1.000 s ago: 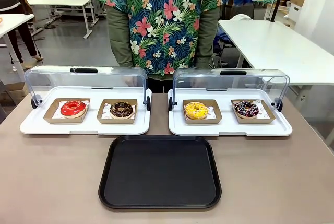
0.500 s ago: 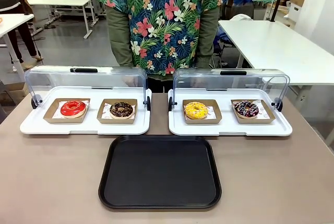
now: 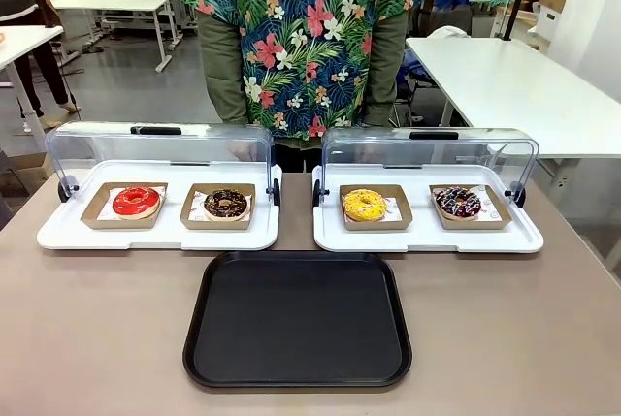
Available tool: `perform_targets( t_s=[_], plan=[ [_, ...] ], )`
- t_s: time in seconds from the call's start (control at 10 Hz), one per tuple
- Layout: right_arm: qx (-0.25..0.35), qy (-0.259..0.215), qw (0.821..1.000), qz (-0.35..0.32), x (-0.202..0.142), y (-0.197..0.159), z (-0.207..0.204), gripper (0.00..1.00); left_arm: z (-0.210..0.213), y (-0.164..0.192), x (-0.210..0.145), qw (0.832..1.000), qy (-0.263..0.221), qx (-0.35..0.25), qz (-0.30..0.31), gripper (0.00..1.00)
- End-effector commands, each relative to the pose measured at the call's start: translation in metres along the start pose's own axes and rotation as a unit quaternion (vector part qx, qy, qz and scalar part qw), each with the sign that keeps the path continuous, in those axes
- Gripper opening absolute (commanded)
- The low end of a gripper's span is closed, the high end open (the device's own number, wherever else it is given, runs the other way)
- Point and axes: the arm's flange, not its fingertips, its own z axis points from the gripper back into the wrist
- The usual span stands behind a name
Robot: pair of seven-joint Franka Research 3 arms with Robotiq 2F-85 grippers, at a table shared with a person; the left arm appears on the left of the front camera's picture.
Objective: Move the second donut from the left to the tray.
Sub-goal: Pick up the Paper togo box containing the Donut indicated by the person and place it on the Handle tray.
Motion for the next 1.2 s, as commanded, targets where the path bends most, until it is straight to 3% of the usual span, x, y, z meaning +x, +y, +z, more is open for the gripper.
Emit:
perform_targets(
  t_s=[0.0, 1.1],
  plan=[
    [-0.004, -0.014, 1.0, 0.014, 0.0021, -0.0038, -0.0004, 1.0, 0.0011, -0.0009, 0.0028, 1.0, 0.006, -0.001, 0.004, 1.0],
    [-0.004, -0.014, 1.0, 0.014, 0.0021, -0.0038, -0.0004, 1.0, 0.0011, -0.0009, 0.0028, 1.0, 0.006, -0.001, 0.004, 1.0]
  ],
)
